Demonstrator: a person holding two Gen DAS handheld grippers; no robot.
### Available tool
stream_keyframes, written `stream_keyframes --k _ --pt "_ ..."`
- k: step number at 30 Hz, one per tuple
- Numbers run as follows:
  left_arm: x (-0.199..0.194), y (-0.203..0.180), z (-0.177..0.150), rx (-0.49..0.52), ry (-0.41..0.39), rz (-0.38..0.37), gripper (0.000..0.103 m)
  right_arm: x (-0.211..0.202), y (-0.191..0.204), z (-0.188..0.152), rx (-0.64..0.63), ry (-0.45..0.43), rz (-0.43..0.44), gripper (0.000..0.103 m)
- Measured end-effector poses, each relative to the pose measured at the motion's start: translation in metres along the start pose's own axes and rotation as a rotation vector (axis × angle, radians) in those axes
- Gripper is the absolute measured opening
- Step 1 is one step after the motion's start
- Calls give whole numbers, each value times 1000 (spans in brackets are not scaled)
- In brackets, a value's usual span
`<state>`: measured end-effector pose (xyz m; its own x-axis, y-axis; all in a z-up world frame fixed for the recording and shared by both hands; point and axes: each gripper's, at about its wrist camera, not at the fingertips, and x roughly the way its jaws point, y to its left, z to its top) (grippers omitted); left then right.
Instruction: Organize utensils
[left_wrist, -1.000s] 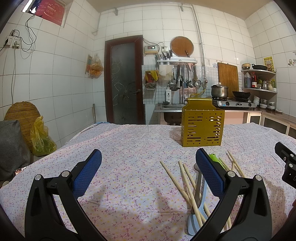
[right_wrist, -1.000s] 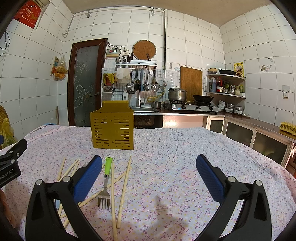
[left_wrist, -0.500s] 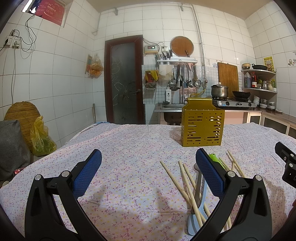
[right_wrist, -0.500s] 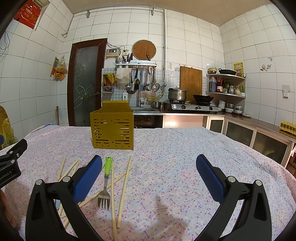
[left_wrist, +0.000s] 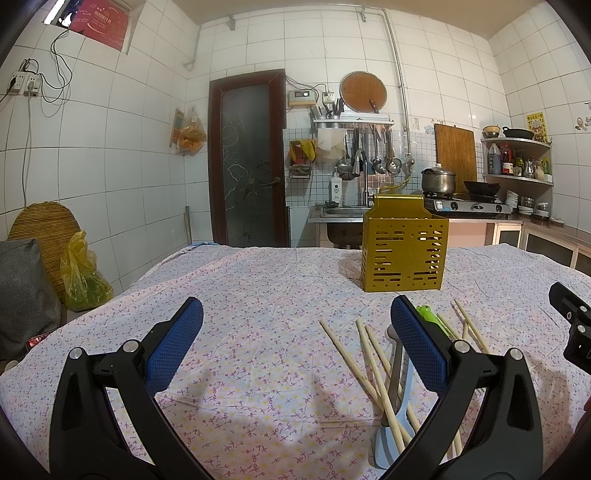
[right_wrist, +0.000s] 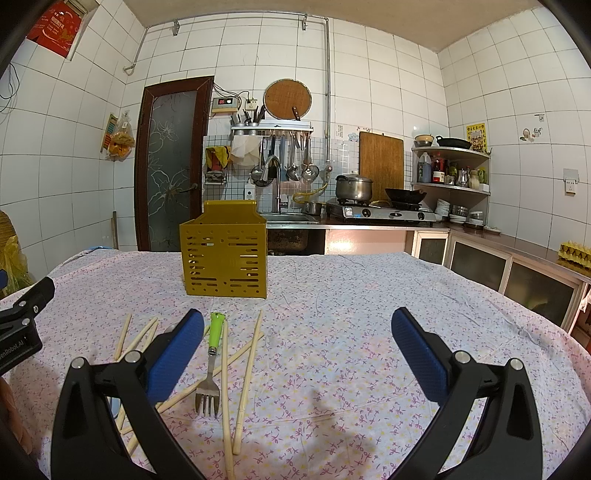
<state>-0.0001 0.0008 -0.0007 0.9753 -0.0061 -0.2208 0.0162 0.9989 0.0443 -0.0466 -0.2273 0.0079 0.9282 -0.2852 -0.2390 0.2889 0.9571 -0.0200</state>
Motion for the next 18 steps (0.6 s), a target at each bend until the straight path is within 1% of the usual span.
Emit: stream_keyframes --k 18 --pt "-1 -1 1 3 5 -1 98 0 0 0 1 2 0 99"
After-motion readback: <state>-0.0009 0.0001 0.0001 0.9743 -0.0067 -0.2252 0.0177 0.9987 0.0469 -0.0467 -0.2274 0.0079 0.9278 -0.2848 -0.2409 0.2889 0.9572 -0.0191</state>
